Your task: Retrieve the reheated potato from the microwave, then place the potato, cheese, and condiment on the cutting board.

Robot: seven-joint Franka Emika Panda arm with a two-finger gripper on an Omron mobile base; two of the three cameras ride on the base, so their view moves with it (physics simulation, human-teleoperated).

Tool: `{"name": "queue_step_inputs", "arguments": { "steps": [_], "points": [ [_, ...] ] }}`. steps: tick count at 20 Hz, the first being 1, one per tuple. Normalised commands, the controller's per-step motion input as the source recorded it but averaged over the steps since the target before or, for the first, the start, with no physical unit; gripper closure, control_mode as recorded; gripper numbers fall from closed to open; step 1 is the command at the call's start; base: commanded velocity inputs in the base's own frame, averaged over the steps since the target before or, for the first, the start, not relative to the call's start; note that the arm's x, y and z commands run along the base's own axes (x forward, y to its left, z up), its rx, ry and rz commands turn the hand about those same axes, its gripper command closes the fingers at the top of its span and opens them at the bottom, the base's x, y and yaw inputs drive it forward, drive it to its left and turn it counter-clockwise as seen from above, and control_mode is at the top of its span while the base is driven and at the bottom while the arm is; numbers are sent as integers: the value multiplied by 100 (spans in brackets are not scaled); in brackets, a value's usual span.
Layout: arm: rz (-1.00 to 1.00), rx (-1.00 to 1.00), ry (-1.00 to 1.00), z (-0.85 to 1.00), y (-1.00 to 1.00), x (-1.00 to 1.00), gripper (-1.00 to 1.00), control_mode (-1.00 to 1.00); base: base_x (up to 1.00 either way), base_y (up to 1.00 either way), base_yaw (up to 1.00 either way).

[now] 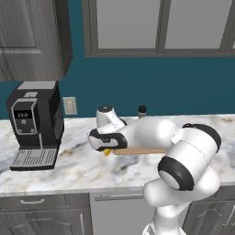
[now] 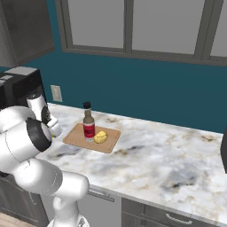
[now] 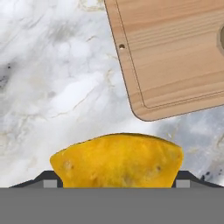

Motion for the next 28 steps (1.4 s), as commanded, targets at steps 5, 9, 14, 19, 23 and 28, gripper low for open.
{"name": "queue_step_inputs", "arguments": {
  "steps": [5,9,14,19,23,28],
  "points": [
    [21,-3,-3,6,-8,26,100,-100,0,0,0],
    [18,0,8,6,-18,32,100,-100,0,0,0],
    [27,-3,2,1,-20,17,100,-100,0,0,0],
    [31,-5,0,0,-9,15,100,-100,0,0,0],
    [29,-7,0,0,-9,13,100,-100,0,0,0],
    [29,-11,0,0,-4,6,100,-100,0,0,0]
  ]
}}
